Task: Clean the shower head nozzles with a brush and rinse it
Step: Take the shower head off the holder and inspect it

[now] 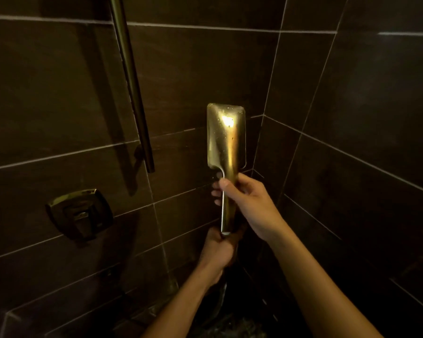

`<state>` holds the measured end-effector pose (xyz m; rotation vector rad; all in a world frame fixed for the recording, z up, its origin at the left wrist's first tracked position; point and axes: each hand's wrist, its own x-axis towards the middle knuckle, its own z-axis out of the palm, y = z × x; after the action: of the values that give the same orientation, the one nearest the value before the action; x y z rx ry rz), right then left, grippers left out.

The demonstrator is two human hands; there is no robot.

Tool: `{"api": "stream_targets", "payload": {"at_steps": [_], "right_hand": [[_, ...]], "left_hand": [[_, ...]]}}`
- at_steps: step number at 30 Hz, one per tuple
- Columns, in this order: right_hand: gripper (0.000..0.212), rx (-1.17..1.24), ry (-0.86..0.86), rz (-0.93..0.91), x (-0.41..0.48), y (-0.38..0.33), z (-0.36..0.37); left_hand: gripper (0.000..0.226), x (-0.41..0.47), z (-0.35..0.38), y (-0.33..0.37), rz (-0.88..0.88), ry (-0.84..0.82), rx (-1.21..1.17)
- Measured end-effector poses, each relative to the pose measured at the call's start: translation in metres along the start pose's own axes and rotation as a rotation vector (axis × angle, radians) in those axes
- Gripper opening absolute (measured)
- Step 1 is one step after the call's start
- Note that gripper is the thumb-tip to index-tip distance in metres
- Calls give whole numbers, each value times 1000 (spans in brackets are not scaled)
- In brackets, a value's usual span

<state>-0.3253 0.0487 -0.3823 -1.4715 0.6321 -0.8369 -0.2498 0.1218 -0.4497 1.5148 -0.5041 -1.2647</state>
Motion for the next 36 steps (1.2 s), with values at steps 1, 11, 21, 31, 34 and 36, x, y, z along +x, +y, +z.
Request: {"api": "stream_targets", "payload": {"at_steps": [1, 11, 21, 31, 34, 36], "right_hand": [[25, -224, 86, -59, 0, 0, 3], [15, -239, -48, 15, 5, -9, -2], [20, -227, 110, -84, 7, -1, -4], [34, 202, -153, -30, 11, 13, -18], [32, 243, -165, -14, 11, 13, -18], [30, 117, -57, -38, 10, 10, -13]], "left_hand": [[20, -2, 0, 2, 36, 39, 25], [31, 1, -3, 9, 54, 24, 60], [28, 12, -6, 0, 90, 102, 25], [44, 19, -20, 0, -42, -327, -44], [36, 17, -15, 2, -41, -260, -32], [22, 15, -8, 6, -20, -91, -3]]}}
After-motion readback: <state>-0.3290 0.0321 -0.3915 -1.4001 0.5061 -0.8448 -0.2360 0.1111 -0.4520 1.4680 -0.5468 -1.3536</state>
